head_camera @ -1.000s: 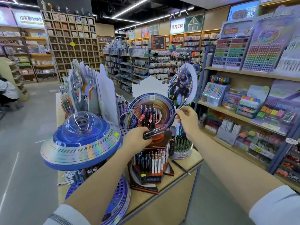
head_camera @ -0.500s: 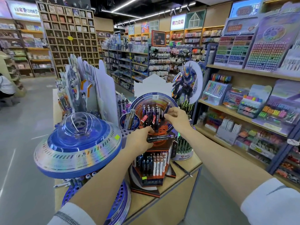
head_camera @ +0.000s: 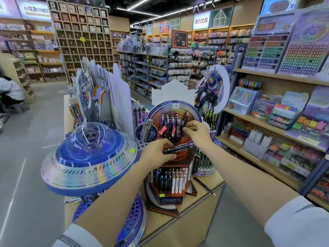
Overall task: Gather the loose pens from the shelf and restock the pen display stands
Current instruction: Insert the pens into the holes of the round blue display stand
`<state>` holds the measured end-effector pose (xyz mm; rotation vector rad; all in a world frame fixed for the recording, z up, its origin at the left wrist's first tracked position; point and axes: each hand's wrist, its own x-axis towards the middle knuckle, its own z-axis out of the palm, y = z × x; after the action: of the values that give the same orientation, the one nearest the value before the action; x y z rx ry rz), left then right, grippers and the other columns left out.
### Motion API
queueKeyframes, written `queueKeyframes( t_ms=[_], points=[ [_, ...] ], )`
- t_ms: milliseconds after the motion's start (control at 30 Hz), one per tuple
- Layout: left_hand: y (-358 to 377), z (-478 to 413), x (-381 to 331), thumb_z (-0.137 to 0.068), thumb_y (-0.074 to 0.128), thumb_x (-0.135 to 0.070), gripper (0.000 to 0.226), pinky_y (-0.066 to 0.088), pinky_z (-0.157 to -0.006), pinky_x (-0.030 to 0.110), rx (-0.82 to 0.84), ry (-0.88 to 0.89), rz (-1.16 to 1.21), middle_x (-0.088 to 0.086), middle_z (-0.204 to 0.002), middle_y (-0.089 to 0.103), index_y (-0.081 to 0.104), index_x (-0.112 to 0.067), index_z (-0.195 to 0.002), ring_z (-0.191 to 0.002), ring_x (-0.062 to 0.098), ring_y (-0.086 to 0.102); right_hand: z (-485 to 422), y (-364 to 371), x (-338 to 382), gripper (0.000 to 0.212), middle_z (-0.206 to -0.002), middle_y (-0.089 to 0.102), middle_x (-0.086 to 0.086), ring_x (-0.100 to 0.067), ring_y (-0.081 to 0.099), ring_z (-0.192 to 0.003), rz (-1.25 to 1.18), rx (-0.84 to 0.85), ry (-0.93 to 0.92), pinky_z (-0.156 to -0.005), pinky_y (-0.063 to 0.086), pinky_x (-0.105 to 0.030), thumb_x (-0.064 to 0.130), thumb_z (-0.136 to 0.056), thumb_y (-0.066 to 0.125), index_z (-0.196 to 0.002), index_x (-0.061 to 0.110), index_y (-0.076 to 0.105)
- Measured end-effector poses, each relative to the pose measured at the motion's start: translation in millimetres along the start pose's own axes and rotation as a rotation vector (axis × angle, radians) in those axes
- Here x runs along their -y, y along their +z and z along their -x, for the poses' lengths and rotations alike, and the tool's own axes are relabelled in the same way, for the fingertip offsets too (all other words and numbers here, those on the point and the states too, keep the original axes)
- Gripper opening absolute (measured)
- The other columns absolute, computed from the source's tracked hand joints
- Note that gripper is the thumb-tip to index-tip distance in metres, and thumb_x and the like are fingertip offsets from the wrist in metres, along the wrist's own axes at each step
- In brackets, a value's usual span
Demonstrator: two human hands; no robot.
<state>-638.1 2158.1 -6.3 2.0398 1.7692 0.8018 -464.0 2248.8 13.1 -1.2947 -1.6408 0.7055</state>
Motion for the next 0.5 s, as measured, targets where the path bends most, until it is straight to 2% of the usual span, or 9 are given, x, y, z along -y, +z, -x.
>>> queueKeyframes(
  t_ms=[133,300,500],
  points=[
    [1.6,3.1,2.9,-0.084,0.066,-0.048,0.029,0.058,-0.069,0.033,0.001,-0.016,0.141,-0.007,-0.081,0.070,0.058,-0.034,-0.108,-0.070,0.007,0.067,-0.4,-6.1,0.5,0.023,-0.091,0.068,-0.003,-0.017,0.064,-0.088,-0.013,-0.005,-0.066,-0.079,0.048,-0.021,0.018,-0.087,0.072,-0.106,0.007,0.067],
    [3.9,4.8,7.7,-0.087,0.066,-0.042,0.025,0.057,-0.066,0.037,0.022,-0.054,0.301,-0.001,-0.083,0.071,0.060,-0.032,-0.109,-0.075,0.015,0.069,2.0,-0.1,-4.1,0.020,-0.098,0.070,-0.004,-0.020,0.065,-0.094,0.001,0.111,-0.050,-0.090,0.051,-0.035,0.020,-0.088,0.070,-0.107,0.015,0.067],
    [3.2,5.7,7.2,-0.088,0.066,-0.038,0.025,0.057,-0.065,0.036,0.016,-0.082,0.391,0.003,-0.083,0.072,0.061,-0.028,-0.110,-0.078,0.020,0.070,0.2,-1.5,-0.5,0.014,-0.099,0.068,0.000,-0.017,0.063,-0.096,-0.023,0.147,0.005,-0.089,0.050,-0.033,0.023,-0.089,0.070,-0.102,0.020,0.066]
  ],
)
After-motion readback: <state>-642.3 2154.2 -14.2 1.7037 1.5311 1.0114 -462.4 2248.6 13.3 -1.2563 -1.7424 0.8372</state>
